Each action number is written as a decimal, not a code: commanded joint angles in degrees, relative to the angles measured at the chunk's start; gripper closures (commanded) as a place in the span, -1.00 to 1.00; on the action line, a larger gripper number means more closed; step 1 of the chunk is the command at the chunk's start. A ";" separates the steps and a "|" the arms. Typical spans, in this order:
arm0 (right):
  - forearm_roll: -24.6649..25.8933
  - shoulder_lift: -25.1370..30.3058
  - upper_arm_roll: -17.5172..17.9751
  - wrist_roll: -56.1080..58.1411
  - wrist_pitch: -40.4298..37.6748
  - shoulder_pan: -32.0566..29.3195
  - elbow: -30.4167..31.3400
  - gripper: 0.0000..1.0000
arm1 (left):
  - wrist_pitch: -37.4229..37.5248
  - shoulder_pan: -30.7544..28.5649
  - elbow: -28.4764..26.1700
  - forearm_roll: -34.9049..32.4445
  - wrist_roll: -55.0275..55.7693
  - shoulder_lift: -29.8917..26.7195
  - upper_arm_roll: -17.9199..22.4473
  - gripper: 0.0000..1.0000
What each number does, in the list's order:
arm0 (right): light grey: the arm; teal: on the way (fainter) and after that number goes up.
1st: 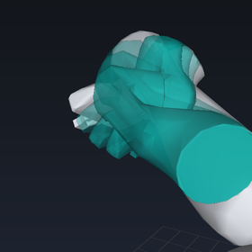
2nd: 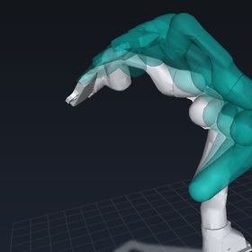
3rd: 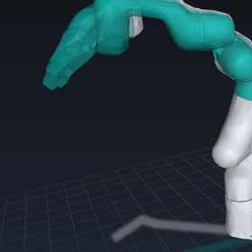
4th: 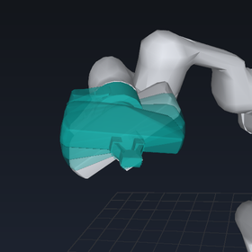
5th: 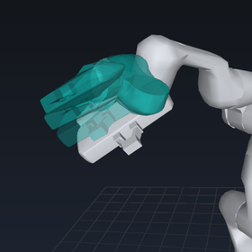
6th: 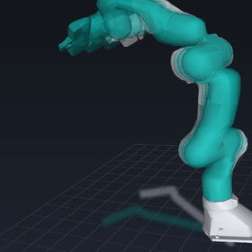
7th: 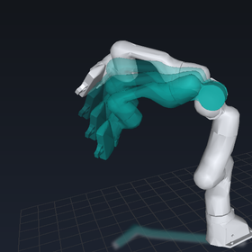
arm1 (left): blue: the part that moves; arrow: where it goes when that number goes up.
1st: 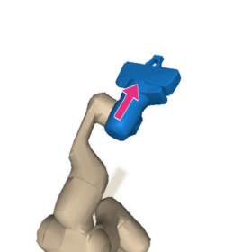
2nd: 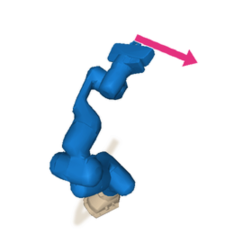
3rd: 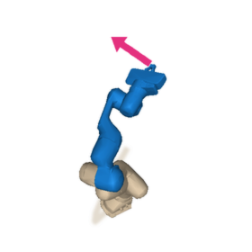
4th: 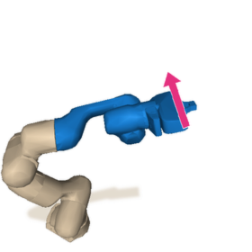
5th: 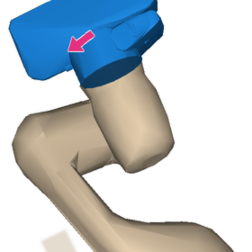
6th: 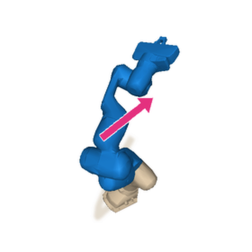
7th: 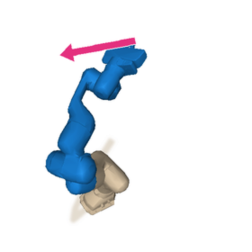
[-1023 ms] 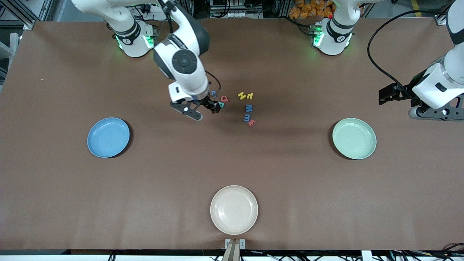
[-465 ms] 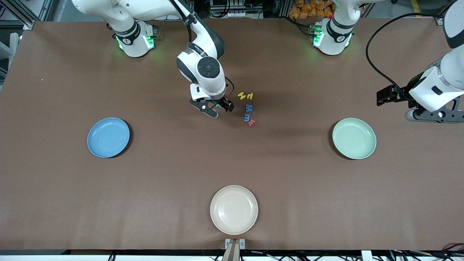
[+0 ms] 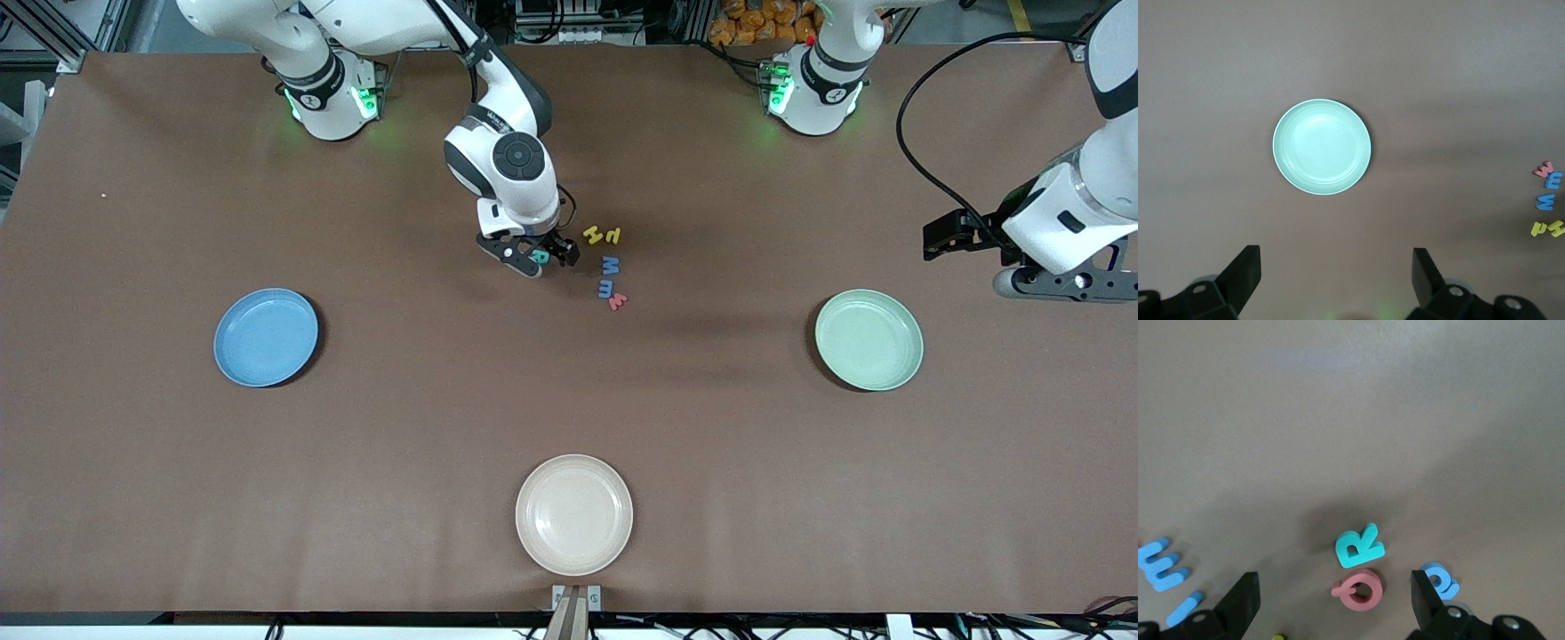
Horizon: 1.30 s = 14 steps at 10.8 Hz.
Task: Sort uppercase to blue plate, lowercase to green plate
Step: 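Lower the right gripper and grasp the pink lowercase q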
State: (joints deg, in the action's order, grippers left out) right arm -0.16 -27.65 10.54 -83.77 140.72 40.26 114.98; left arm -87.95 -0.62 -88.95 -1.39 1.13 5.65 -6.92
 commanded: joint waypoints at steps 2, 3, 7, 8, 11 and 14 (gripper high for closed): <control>2.87 -2.05 1.42 -4.20 4.03 1.04 1.21 -1.00 | -1.17 0.09 -0.09 0.60 1.15 0.41 -0.02 -1.00; 3.84 -2.50 1.42 -5.51 4.21 1.22 1.21 -1.00 | -1.25 0.00 -0.09 0.69 1.15 0.59 -0.02 -1.00; 5.52 -2.59 1.42 -6.84 11.21 1.22 4.98 -1.00 | -1.70 -0.35 -0.09 0.60 1.15 1.12 -0.02 -1.00; 5.52 -2.59 1.42 -7.54 11.94 1.13 5.16 -1.00 | -1.70 -0.35 -0.09 0.69 1.15 1.12 -0.02 -1.00; 6.92 -2.85 1.42 -7.81 11.77 1.22 5.25 -0.80 | -1.78 -0.52 -0.09 0.60 1.15 1.64 0.06 -1.00; 7.19 -2.94 1.42 -7.90 11.59 1.22 5.25 -0.70 | -2.13 -0.52 -0.17 0.60 1.15 2.08 0.06 -1.00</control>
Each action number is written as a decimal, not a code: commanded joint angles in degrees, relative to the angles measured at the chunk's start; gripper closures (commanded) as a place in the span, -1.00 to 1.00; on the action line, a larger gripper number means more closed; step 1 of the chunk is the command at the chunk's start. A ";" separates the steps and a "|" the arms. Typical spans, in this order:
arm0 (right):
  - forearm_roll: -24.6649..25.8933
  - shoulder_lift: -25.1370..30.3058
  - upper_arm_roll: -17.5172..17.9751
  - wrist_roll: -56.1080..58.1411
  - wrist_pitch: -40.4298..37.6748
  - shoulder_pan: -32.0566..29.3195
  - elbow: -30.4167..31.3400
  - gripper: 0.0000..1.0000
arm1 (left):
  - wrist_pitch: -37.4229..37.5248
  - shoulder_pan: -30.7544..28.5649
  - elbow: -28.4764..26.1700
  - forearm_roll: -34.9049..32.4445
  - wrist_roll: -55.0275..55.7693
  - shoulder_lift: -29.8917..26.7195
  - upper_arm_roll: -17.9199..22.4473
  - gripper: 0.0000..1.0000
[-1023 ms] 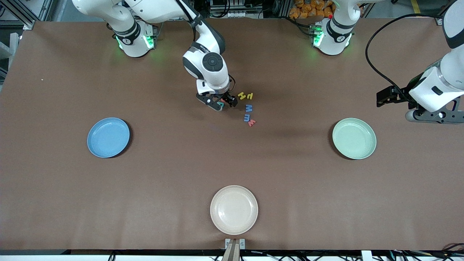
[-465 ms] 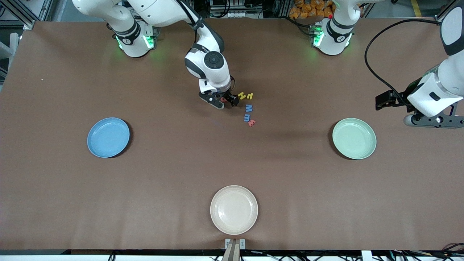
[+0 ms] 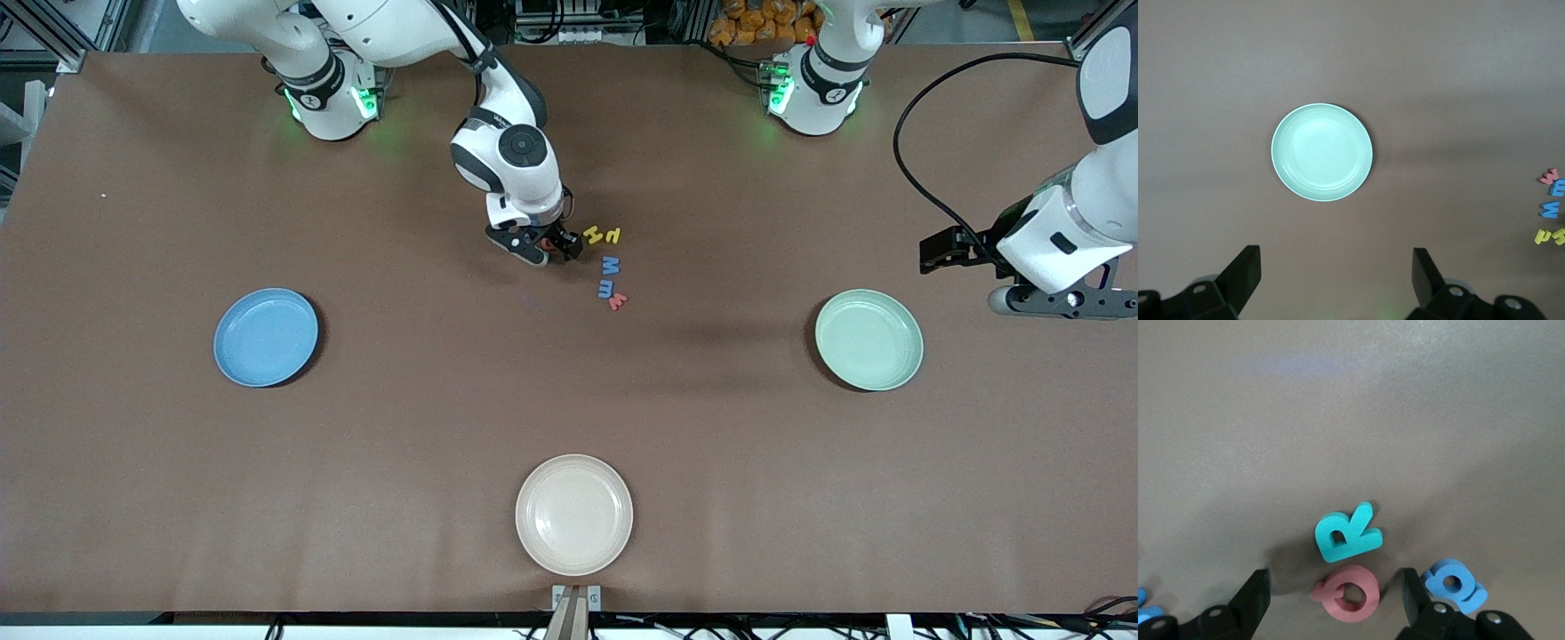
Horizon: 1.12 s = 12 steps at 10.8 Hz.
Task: Sort uppercase to blue plate, lowercase to green plate
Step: 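Lower the right gripper and grasp the pink lowercase q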
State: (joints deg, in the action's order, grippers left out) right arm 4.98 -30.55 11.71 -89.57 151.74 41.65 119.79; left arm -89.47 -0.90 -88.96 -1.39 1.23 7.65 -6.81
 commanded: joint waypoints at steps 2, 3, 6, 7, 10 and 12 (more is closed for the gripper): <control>2.05 -0.03 0.33 -2.10 0.49 -0.08 0.44 -0.66 | -0.70 -0.24 -0.17 0.60 1.06 0.44 -0.05 -1.00; 2.05 -0.03 0.51 -2.10 0.32 -0.08 0.53 -0.65 | -0.79 -0.24 -0.17 0.60 1.06 0.53 -0.05 -1.00; 2.05 -0.03 1.12 -2.10 0.23 -0.08 0.53 -0.57 | -1.14 -0.24 -0.08 0.60 1.06 0.96 -0.05 -1.00; 2.05 -0.03 1.21 -2.10 0.23 -0.08 0.53 -0.51 | -1.14 -0.24 -0.08 0.60 1.06 0.97 -0.05 -1.00; 2.05 0.06 1.21 -2.01 -0.30 -0.08 0.53 -0.20 | -1.40 -0.24 -0.16 0.60 1.06 1.05 -0.05 -1.00; 2.05 0.06 1.21 -2.01 -0.48 -0.17 0.44 -0.04 | -1.49 -0.24 -0.08 0.60 1.06 1.32 -0.05 -1.00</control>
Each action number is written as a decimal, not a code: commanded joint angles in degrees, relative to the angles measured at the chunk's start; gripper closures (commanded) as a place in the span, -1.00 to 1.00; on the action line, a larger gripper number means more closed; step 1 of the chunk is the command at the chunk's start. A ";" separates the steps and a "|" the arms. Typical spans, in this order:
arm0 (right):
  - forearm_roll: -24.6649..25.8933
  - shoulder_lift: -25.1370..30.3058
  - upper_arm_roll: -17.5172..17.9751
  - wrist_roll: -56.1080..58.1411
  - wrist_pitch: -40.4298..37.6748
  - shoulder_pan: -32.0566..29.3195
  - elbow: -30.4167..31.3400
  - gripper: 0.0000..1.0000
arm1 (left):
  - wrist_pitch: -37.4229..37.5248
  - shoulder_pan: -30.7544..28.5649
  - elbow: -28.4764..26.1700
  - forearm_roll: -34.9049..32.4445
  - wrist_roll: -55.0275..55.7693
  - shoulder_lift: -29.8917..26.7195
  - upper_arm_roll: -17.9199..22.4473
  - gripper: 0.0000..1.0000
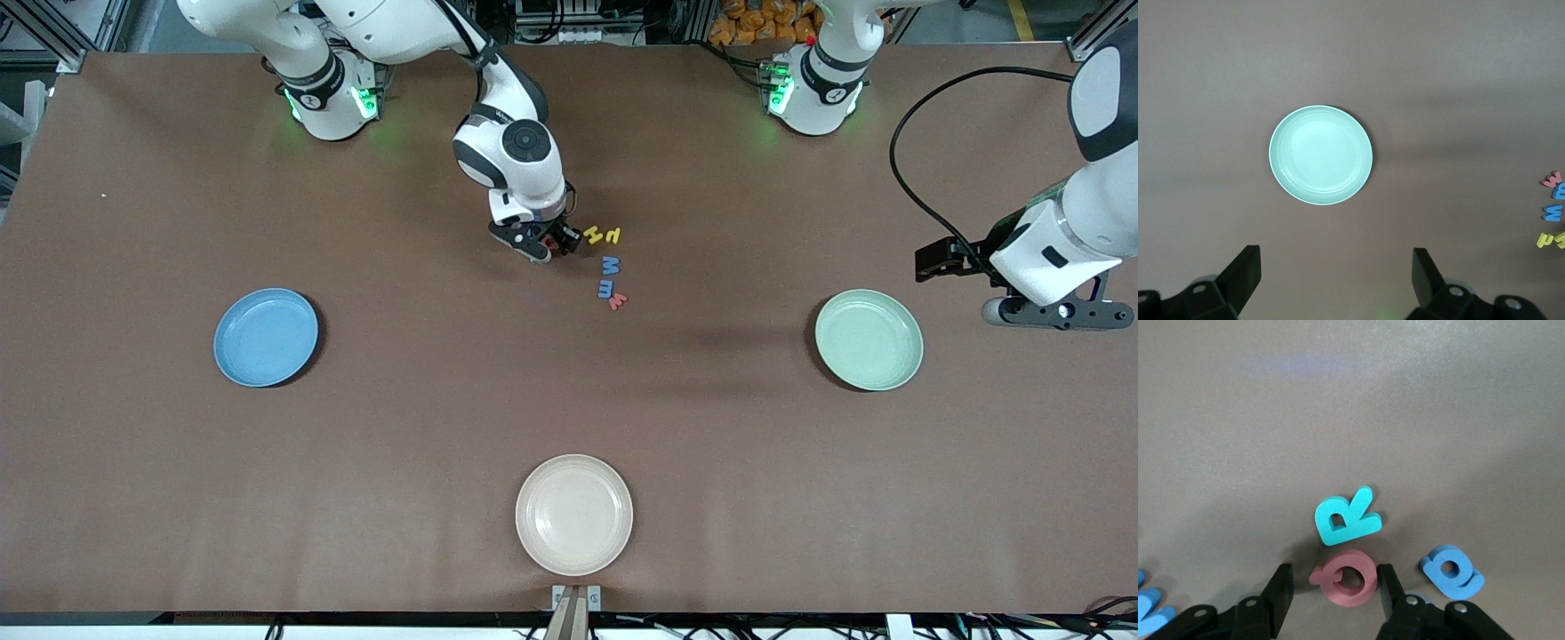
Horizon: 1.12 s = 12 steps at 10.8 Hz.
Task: Sort uppercase to blue plate, lowercase to green plate
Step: 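Lower the right gripper and grasp the pink lowercase q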
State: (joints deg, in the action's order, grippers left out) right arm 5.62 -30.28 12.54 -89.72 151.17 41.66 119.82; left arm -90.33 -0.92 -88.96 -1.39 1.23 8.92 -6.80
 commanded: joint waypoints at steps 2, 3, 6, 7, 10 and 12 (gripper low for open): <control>1.41 -0.22 0.47 -1.86 0.09 -0.17 0.41 0.20 | -0.90 -0.22 -0.16 0.60 1.05 0.04 -0.06 -1.00; 1.41 -0.22 0.47 -1.78 0.09 -0.17 0.41 0.32 | -0.90 -0.22 -0.16 0.60 1.05 0.04 -0.06 -1.00; 1.41 -0.22 0.47 -1.60 0.09 -0.17 0.33 0.50 | -0.99 -0.22 -0.16 0.60 1.05 0.13 -0.06 -1.00; 1.41 -0.22 0.56 -1.51 0.09 -0.34 0.24 0.50 | -0.99 -0.22 -0.16 0.60 0.97 0.13 -0.06 -1.00; 1.32 0.40 1.00 -0.90 -4.45 -0.87 -2.38 0.50 | -1.08 -0.05 0.01 0.60 1.05 0.04 -0.06 -1.00; 1.14 1.71 1.17 1.28 -9.12 -2.62 -3.98 0.50 | -1.08 0.13 0.01 0.60 1.05 0.04 -0.15 -1.00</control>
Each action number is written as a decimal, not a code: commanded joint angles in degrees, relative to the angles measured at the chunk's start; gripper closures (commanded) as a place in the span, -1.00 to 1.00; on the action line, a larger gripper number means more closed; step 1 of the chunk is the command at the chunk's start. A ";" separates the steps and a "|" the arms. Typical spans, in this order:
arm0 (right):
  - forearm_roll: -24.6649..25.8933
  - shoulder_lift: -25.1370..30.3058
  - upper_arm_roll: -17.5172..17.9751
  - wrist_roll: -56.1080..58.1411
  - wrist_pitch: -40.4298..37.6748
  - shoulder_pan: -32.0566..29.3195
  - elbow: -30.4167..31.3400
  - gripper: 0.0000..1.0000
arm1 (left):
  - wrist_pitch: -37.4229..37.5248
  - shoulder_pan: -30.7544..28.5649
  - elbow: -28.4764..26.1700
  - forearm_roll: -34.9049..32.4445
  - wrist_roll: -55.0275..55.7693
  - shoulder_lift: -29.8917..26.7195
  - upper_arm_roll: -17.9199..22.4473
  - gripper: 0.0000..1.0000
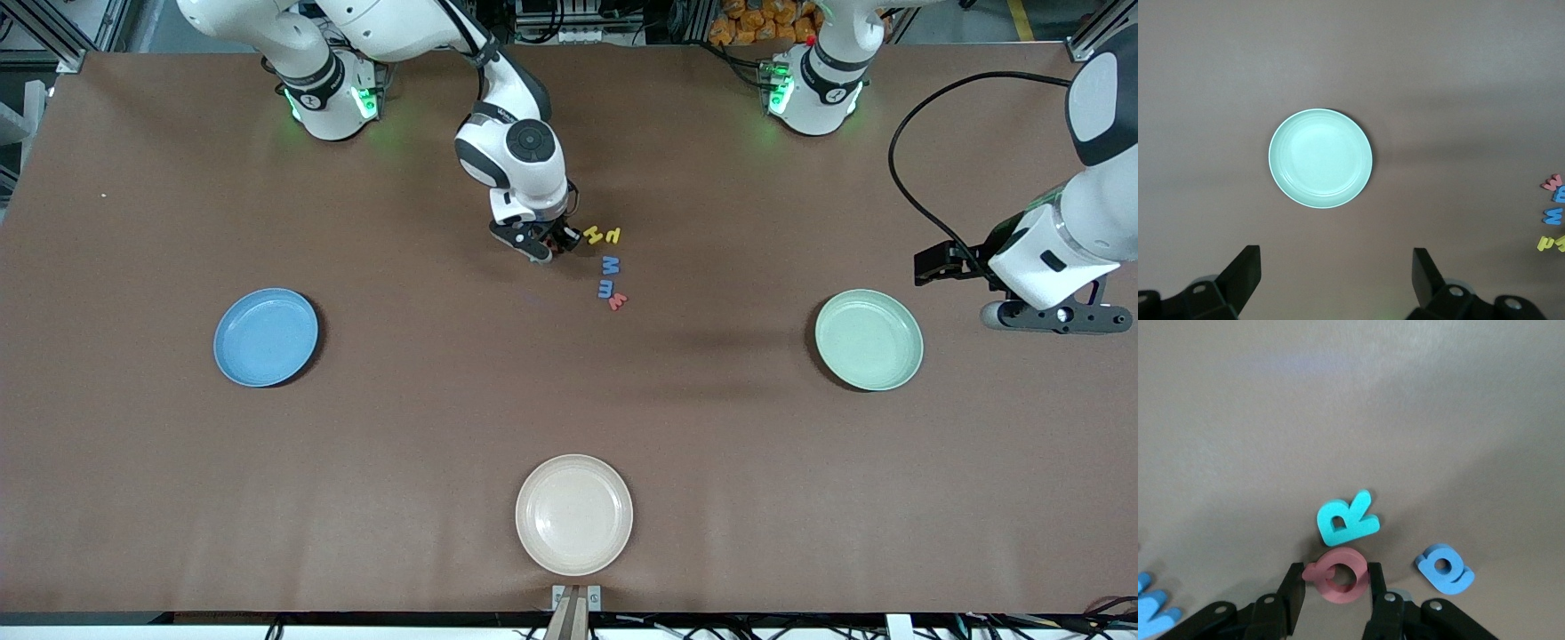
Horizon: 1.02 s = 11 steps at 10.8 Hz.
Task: Sort uppercase to blue plate, lowercase to green plate
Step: 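Lower the right gripper and grasp the pink lowercase q, then carry the pink q with the right gripper to the blue plate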
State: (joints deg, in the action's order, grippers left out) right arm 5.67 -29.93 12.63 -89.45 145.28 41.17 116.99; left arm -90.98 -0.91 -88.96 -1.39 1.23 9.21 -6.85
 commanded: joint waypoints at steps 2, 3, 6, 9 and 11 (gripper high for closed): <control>0.83 2.50 1.43 3.22 -5.17 -3.55 -1.24 0.48 | -0.42 0.20 0.10 0.69 1.05 -0.24 -0.10 -1.00; 0.83 2.94 1.43 4.70 -5.53 -4.42 -1.15 0.48 | -0.51 0.29 0.01 0.78 1.05 -0.33 -0.10 -1.00; 0.66 5.40 1.52 14.00 -10.00 -9.33 -1.15 0.46 | -1.21 0.47 -0.07 0.78 1.05 -0.59 -1.67 -1.00; 0.66 6.02 1.17 25.34 -11.85 -15.05 -1.15 0.46 | -1.56 0.38 -1.21 0.95 1.05 -1.21 -4.04 -1.00; 0.66 6.72 -0.67 35.43 -13.43 -18.83 -1.24 0.46 | -4.19 0.20 -3.92 1.48 2.27 -3.04 -5.11 -1.00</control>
State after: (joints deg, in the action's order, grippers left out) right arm 5.69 -24.89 12.43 -59.92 133.44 25.16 115.16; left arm -92.73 -0.43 -89.34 -1.24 1.79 9.05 -11.41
